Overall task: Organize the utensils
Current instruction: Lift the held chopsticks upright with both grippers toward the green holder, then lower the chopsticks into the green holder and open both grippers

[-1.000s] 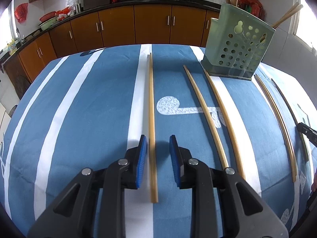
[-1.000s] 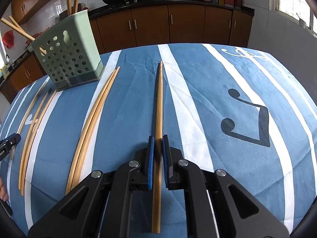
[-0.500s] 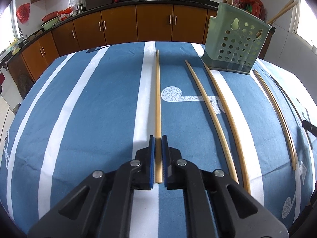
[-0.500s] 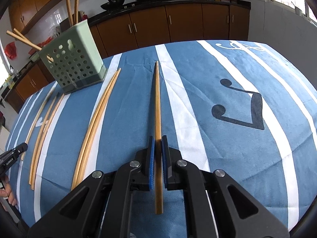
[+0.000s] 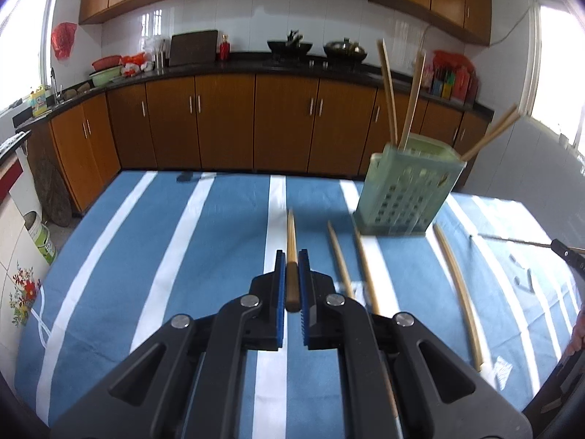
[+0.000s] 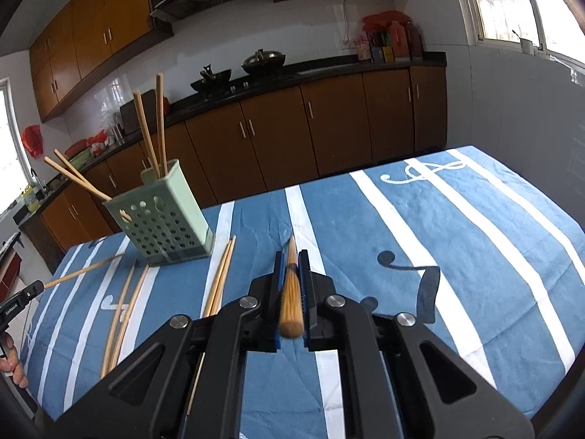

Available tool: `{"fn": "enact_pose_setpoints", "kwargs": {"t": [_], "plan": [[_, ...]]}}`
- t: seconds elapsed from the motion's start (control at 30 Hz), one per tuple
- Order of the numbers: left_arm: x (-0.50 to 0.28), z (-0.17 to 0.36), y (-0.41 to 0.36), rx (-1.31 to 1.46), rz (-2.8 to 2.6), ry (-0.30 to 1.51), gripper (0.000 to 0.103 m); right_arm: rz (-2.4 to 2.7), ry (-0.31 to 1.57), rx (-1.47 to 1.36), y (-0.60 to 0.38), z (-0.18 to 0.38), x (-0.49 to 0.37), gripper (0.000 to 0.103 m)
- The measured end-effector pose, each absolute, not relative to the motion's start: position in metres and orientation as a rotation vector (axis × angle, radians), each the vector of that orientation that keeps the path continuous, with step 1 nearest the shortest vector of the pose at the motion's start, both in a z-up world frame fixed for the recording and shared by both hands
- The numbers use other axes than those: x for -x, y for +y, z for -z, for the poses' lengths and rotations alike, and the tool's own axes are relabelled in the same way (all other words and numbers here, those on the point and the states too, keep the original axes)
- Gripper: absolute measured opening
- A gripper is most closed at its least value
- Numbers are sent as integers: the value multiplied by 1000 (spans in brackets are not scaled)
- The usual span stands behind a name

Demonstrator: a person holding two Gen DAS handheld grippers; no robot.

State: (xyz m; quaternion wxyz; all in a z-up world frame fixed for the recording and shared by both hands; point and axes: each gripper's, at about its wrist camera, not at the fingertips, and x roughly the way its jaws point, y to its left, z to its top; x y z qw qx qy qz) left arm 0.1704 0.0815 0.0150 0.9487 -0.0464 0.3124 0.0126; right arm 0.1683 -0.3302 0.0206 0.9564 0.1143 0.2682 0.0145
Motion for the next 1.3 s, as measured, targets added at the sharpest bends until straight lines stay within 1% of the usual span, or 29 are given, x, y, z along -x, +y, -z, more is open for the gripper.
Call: {"fn": "enact_pose_setpoints", "kwargs": {"t": [0.27,0.73,0.87,1.17,1.3], "plan": [[-167,-61,84,122,-6,523,8,-30,481,-217,-328,-44,-168,8],[-166,-91,82,116,12,480,8,-58,446,-191,-315,-63,-170,8],[-165,-107,79,128,43,456,8,-110,400,-198,-307,-87,-170,8],[-175,-168,52,172,127,356,8,-278,244,-239,-281,-156,-171,8],[-187,-198,37,203,134,284,8,-296,187,-246,-269,-174,-181,8]]}}
